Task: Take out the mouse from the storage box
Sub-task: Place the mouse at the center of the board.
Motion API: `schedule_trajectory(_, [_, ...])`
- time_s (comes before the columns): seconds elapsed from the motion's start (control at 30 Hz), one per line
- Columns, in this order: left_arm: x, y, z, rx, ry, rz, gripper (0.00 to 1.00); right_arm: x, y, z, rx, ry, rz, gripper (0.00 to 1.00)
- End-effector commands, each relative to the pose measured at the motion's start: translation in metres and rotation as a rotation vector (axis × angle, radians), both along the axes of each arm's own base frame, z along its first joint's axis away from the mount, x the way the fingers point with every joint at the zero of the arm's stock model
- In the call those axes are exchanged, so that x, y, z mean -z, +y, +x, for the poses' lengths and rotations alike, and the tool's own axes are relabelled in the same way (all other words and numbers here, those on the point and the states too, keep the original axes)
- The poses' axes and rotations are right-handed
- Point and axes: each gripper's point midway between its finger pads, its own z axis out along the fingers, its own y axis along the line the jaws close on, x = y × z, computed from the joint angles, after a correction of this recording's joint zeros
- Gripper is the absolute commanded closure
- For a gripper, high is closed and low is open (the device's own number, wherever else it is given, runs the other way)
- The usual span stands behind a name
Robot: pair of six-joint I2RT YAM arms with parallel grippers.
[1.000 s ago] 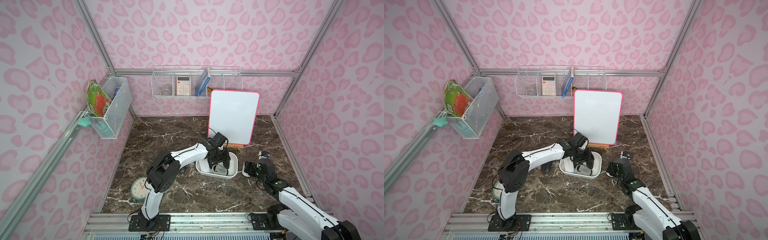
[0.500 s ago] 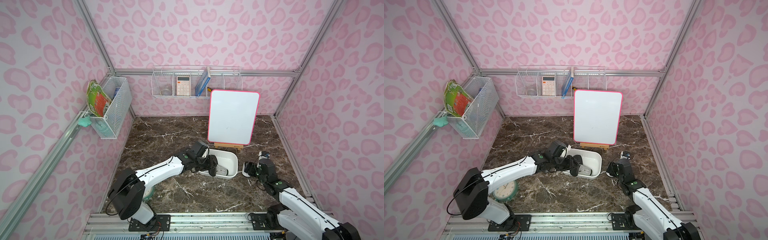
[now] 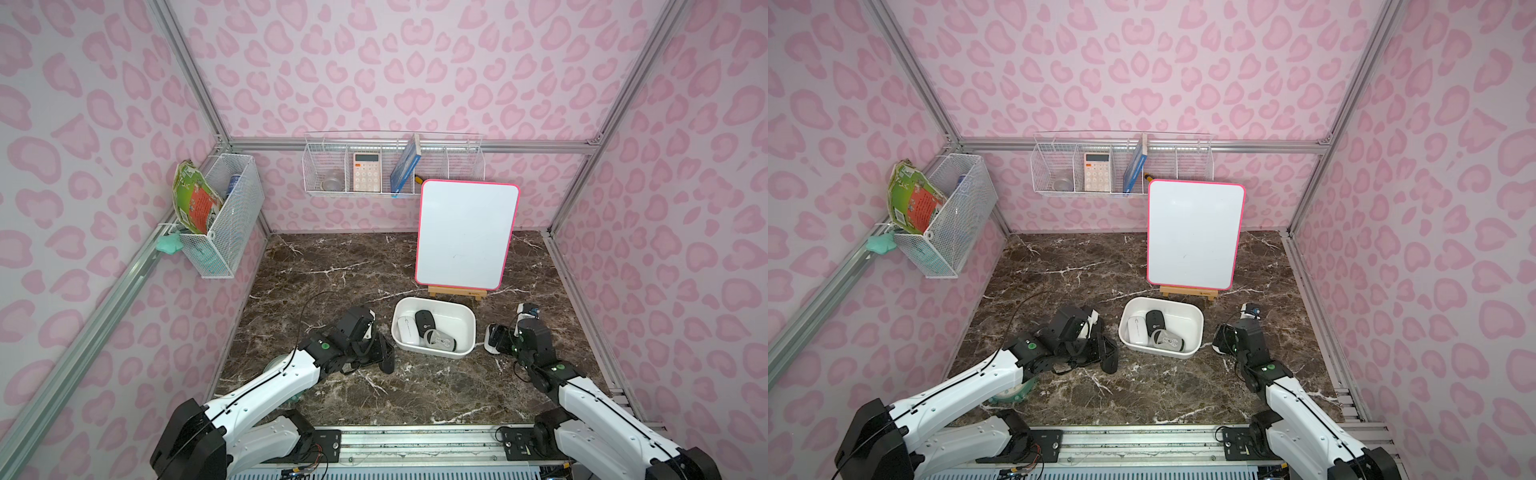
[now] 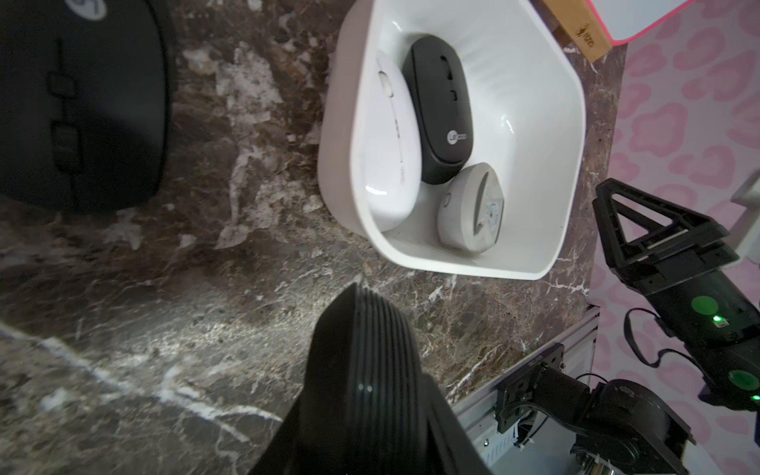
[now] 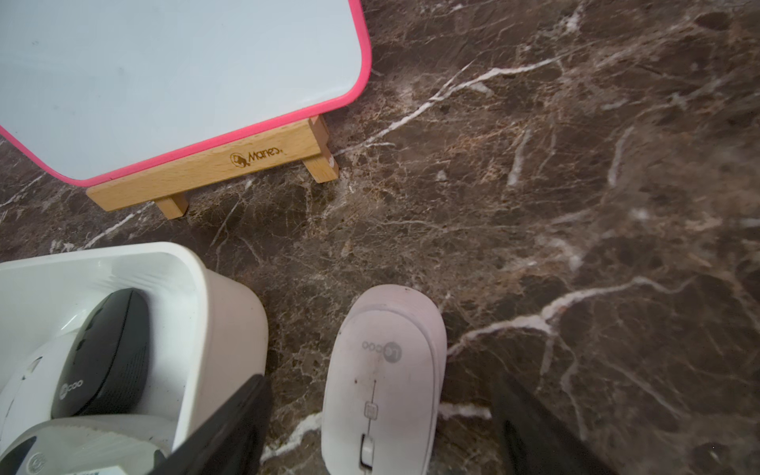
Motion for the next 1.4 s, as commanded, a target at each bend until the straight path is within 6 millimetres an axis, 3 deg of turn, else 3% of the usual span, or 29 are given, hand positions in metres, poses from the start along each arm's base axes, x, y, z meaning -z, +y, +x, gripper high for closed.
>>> schedule_trajectory(0.0, [0.009,0.009,-0.005,-0.029,0.026,0.006,0.62,-0.005,0.004,0.004,-0.015,-0.022,0.008,0.14])
schedule_trajectory(0.43, [0.052,0.011,0.002,-0.063,0.123,-0.035,0.61,-0.008,0.008,0.002,-0.037,-0.023,0.024,0.14])
schedule_trajectory(0.77, [0.072,0.009,0.008,-0.07,0.172,-0.035,0.51,-0.013,0.016,-0.001,-0.085,-0.034,0.029,0.14])
schedule_trajectory(1.0, [0.068,0.025,0.007,-0.102,0.149,0.042,0.31,-0.017,0.027,-0.001,-0.123,-0.037,0.014,0.14])
schedule_trajectory(1.13, [0.058,0.047,0.009,-0.141,0.112,0.148,0.17,-0.024,0.041,-0.001,-0.165,-0.037,-0.013,0.14])
schedule_trajectory(1.37, [0.027,0.086,0.017,-0.222,-0.015,0.3,0.12,-0.038,0.084,-0.007,-0.268,-0.028,-0.055,0.14])
